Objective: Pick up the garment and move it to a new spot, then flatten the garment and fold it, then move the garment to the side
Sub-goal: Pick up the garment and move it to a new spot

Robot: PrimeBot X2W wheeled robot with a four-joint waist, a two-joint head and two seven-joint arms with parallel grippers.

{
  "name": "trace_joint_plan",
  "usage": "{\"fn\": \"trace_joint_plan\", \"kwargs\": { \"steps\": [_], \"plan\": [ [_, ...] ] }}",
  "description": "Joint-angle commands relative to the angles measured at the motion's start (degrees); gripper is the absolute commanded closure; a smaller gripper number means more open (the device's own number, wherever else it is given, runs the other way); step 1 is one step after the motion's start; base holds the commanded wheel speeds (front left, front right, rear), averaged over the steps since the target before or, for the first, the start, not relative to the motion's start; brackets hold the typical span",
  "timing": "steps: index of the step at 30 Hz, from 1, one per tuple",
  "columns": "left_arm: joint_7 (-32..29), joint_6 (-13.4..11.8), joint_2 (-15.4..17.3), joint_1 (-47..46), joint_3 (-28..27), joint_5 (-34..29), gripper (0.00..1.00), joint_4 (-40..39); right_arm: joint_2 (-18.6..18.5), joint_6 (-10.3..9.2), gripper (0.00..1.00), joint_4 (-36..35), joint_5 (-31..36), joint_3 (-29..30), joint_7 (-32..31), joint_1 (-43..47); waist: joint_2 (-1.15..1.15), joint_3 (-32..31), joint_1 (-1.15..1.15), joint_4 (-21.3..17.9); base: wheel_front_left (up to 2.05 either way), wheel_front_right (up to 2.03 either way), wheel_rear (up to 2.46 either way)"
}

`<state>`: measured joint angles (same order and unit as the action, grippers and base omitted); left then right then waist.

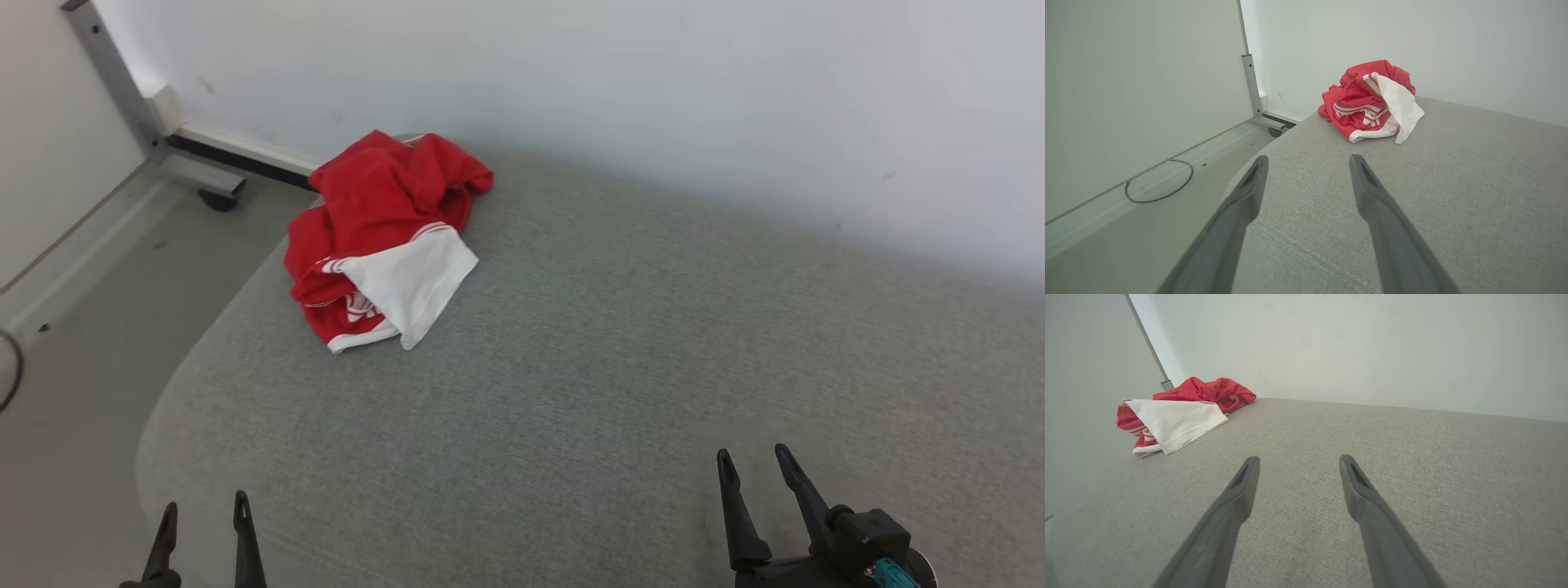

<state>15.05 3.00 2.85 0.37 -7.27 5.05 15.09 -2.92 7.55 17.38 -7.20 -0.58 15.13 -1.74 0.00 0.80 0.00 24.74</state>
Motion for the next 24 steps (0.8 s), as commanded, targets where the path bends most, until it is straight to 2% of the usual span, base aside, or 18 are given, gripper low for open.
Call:
{"fn": "trace_joint_plan", "kwargs": {
  "steps": [1, 14, 21, 24],
  "plan": [
    [0.20, -0.31, 0.07, -0.16, -0.29, -0.32, 0.00, -0.29, 0.07, -0.12, 0.00, -0.02, 0.28, -0.11, 0.05, -0.20, 0.00, 0.56, 0.00, 2.18, 0.00, 0.00, 0.00],
    [0.20, -1.52, 0.06, -0.08, -1.41, 0.50, 0.00, -1.02, 0.07, -0.12, 0.00, -0.26, 0.71, -0.57, 0.05, -0.84, 0.00, 1.55, 0.00, 3.38, 0.00, 0.00, 0.00],
    [0.20, -1.08, 0.07, -2.11, -3.13, 2.36, 0.00, -1.52, 0.07, -0.12, 0.00, -0.73, 1.34, -0.60, 0.05, -2.11, 0.00, 3.18, 0.00, 0.79, 0.00, 0.00, 0.00],
    [0.20, 0.01, 0.23, -4.48, -4.36, 3.34, 0.00, -1.47, 0.07, -0.12, 0.00, -1.07, 2.14, -0.25, 0.04, -2.94, 0.00, 4.77, 0.00, -1.11, 0.00, 0.00, 0.00]
  ]
}}
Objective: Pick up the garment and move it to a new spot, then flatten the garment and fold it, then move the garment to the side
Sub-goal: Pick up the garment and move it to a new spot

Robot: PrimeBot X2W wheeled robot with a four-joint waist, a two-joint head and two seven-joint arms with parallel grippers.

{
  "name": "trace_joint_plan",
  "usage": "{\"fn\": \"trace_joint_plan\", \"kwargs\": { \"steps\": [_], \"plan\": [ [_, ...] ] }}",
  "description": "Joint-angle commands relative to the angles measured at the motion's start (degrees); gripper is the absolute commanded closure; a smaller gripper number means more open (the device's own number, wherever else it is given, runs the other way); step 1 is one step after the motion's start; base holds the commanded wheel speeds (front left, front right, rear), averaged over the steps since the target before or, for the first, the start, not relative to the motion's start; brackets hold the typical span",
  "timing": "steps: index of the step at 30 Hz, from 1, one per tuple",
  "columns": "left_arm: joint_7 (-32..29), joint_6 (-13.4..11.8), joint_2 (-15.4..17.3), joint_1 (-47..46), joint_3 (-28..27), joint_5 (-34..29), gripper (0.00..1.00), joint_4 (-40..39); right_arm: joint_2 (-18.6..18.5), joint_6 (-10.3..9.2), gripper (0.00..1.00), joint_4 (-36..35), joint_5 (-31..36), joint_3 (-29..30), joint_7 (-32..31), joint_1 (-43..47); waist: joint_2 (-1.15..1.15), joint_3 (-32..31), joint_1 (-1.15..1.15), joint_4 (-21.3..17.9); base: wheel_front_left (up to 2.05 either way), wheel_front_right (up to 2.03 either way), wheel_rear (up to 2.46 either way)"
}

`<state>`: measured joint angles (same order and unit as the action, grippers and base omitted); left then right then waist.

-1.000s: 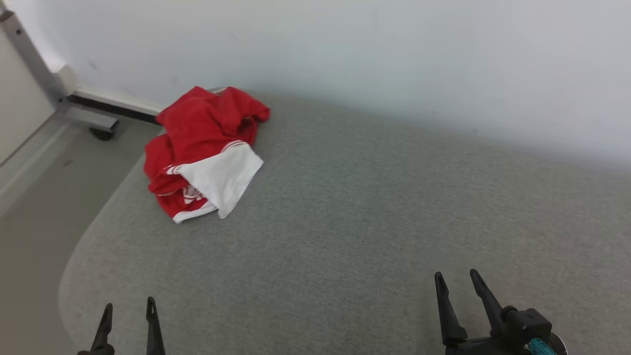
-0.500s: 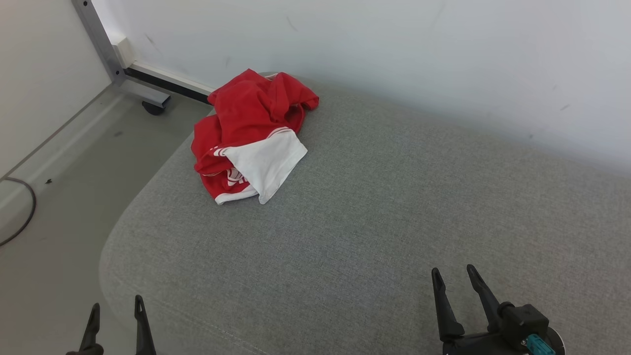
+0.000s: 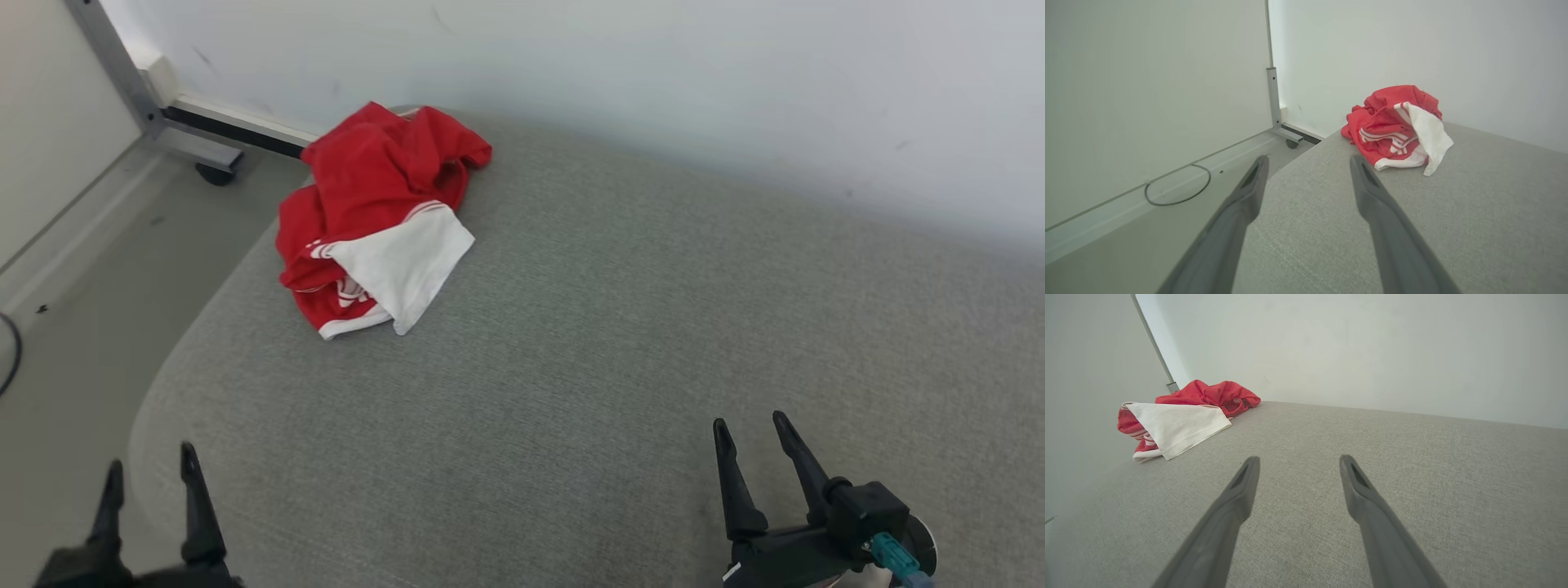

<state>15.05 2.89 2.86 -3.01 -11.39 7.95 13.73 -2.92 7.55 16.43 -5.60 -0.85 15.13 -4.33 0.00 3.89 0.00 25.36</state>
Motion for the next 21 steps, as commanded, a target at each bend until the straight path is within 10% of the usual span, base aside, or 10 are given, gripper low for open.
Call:
{"fn": "trace_joint_plan", "kwargs": {
  "steps": [1, 21],
  "plan": [
    [0.20, 0.46, 0.57, -2.14, -0.60, 0.41, 0.00, -0.14, 0.07, -0.12, 0.00, -0.30, 0.82, 0.23, 0.04, -0.70, 0.00, 2.32, 0.00, -2.44, 0.00, 0.00, 0.00],
    [-0.62, 4.25, 15.33, -29.75, -6.65, 7.22, 0.00, 7.12, 0.11, -0.12, 0.00, -5.97, 4.49, 2.91, 0.04, -8.61, 0.00, 18.49, 0.00, -19.97, 0.00, 0.00, 0.00]
  ]
}}
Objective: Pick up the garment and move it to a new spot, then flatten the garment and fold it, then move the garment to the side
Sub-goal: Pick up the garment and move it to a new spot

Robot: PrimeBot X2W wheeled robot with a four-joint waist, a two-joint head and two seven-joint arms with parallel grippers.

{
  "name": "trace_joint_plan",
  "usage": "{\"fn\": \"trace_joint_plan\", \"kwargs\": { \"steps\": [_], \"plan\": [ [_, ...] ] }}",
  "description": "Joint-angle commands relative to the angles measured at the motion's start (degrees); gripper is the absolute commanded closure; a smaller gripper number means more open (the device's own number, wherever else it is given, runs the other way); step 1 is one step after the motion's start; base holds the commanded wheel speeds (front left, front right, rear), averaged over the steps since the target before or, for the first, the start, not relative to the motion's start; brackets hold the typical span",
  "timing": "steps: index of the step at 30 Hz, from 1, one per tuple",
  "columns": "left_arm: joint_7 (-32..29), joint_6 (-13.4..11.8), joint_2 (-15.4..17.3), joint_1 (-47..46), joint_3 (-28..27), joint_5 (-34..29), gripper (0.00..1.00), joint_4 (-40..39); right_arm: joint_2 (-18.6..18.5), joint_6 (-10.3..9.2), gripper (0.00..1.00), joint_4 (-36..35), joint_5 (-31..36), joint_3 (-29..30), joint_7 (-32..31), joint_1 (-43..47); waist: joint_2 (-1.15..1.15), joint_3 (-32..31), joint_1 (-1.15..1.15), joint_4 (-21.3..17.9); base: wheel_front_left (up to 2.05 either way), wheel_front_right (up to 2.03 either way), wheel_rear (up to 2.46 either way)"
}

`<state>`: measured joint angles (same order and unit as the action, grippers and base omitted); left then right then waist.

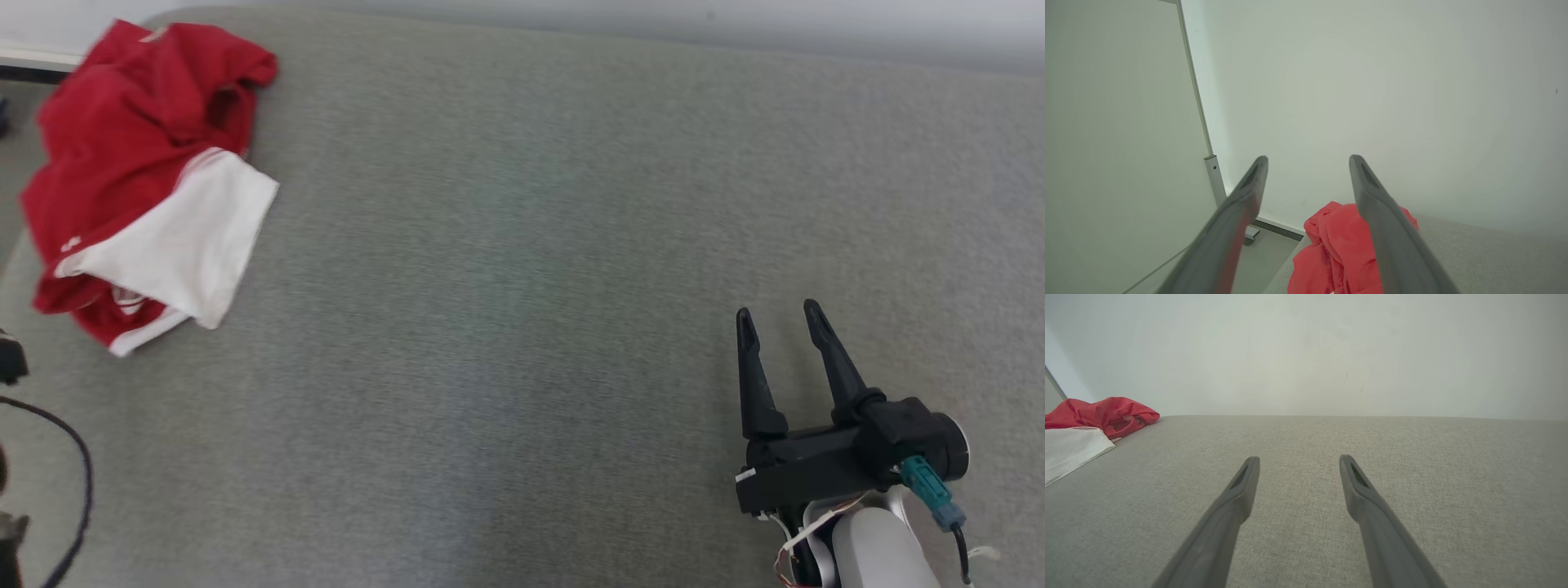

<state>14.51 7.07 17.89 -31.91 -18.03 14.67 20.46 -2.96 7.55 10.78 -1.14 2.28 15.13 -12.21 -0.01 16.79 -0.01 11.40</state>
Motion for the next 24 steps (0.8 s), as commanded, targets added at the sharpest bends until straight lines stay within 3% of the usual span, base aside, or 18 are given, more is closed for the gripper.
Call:
{"fn": "trace_joint_plan", "kwargs": {
  "steps": [1, 11, 24],
  "plan": [
    [-0.45, 0.11, 1.38, -1.82, -0.21, 0.85, 0.00, 1.07, 0.14, -0.12, 0.00, -0.55, 0.02, -0.19, 0.04, -0.88, 0.01, 6.17, 0.01, -6.90, 0.00, 0.00, 0.00],
    [-5.73, 0.44, 9.19, -10.18, 0.94, 2.47, 0.00, 9.93, 0.17, -0.12, 0.00, -3.04, -0.78, 0.08, 0.04, -1.45, 0.01, 9.89, 0.01, -13.25, 0.00, 0.00, 0.00],
    [-19.73, 0.36, 15.29, -17.80, 5.19, 2.55, 0.00, 25.49, 0.18, -0.12, 0.00, -4.47, -0.71, -0.35, 0.05, -1.70, 0.01, 10.95, 0.01, -16.13, 0.00, 0.00, 0.00]
  ]
}}
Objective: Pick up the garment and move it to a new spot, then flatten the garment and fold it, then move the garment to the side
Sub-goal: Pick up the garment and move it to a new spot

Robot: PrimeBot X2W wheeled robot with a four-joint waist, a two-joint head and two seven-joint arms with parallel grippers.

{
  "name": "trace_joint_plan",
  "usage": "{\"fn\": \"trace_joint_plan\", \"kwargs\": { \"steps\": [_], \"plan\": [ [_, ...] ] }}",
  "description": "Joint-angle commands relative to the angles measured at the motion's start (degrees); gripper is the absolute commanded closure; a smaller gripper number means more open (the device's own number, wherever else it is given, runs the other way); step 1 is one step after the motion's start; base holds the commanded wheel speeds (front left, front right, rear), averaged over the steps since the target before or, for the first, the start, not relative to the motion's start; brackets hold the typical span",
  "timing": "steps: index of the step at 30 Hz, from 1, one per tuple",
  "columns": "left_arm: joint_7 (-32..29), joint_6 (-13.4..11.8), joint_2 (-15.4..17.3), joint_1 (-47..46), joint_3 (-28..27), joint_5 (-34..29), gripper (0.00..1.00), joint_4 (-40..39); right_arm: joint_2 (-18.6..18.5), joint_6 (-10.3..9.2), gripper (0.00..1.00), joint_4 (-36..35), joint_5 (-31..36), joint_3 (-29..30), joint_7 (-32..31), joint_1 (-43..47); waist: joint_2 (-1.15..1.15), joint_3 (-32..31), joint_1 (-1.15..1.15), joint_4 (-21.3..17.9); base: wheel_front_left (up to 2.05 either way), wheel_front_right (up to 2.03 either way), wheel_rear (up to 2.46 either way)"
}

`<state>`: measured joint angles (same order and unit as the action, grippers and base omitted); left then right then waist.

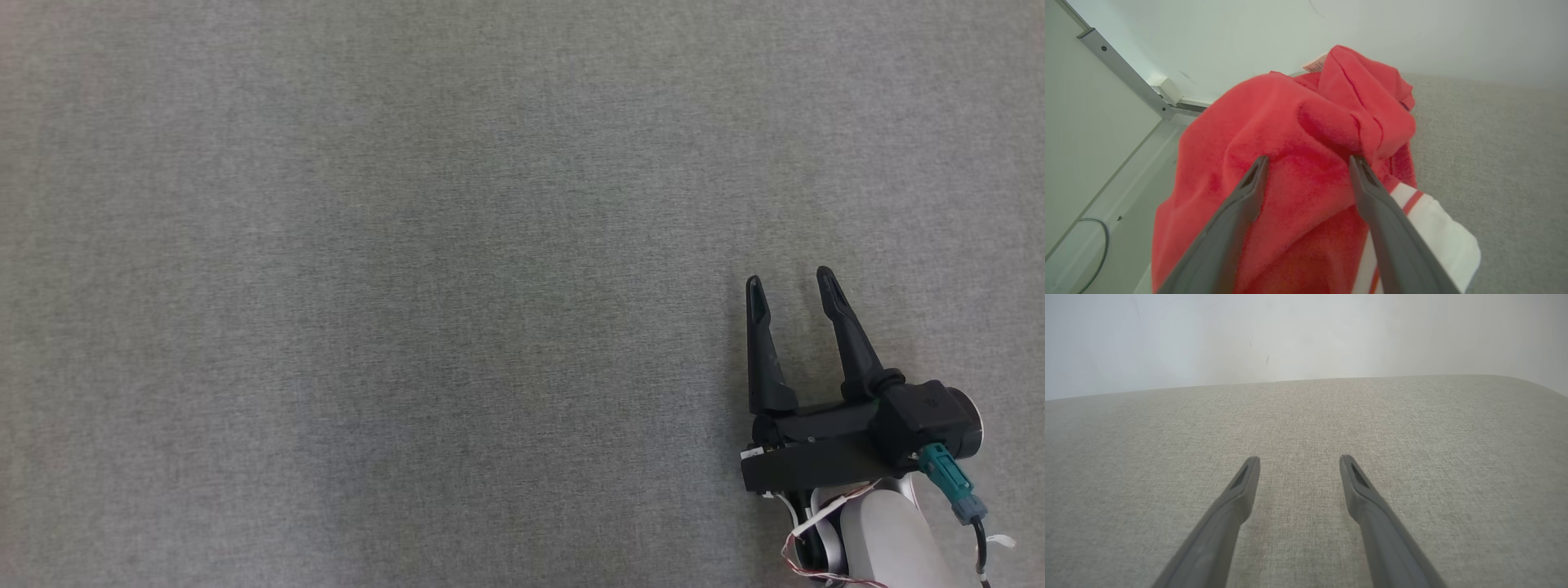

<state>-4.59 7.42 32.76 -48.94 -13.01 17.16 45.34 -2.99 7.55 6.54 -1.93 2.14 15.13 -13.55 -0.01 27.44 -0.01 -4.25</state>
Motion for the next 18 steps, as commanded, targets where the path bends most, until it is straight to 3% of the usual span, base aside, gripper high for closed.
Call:
{"fn": "trace_joint_plan", "kwargs": {
  "steps": [1, 7, 8, 9, 10, 13, 18],
  "plan": [
    [-1.47, 0.02, 0.61, -1.11, 0.37, 0.29, 0.00, 1.30, 0.21, -0.12, 0.00, -0.26, 0.05, -0.25, 0.04, -0.36, 0.01, 0.28, 0.01, -0.57, 0.00, 0.00, 0.00],
    [-8.41, -0.24, 0.08, -1.35, 1.04, 1.62, 0.00, 6.71, 0.20, -0.12, 0.00, -0.36, 0.14, -0.27, 0.04, 0.06, 0.01, -0.08, 0.01, -0.86, 0.00, 0.00, 0.00],
    [-8.57, -0.23, -0.03, -1.35, 1.13, 1.81, 0.22, 7.02, 0.20, -0.12, 0.00, -0.38, 0.22, -0.27, 0.05, 0.11, 0.01, -0.16, 0.01, -0.85, 0.00, 0.00, 0.00],
    [-7.37, -0.19, -0.08, -1.33, 1.35, 1.77, 0.96, 6.52, 0.20, -0.12, 0.00, -0.46, 0.32, -0.26, 0.05, 0.15, 0.01, -0.24, 0.01, -0.79, 0.00, 0.00, 0.00],
    [-6.59, -0.24, -0.20, -1.19, 1.28, 1.93, 1.00, 6.41, 0.21, -0.12, 0.00, -0.50, 0.41, -0.22, 0.05, 0.21, 0.01, -0.36, 0.01, -0.68, 0.00, 0.00, 0.00],
    [-6.22, -0.27, -0.71, -0.92, 1.89, 1.52, 1.00, 7.02, 0.21, -0.12, 0.00, -0.42, 0.54, -0.22, 0.04, 0.43, 0.01, -0.83, 0.01, -0.26, 0.00, 0.00, 0.00],
    [0.20, -0.53, -1.47, -1.77, 2.37, 1.43, 1.00, 5.13, 0.21, -0.12, 0.00, 0.22, 0.81, -0.42, 0.05, 0.61, 0.01, -2.49, 0.01, 0.94, 0.00, 0.00, 0.00]
  ]
}}
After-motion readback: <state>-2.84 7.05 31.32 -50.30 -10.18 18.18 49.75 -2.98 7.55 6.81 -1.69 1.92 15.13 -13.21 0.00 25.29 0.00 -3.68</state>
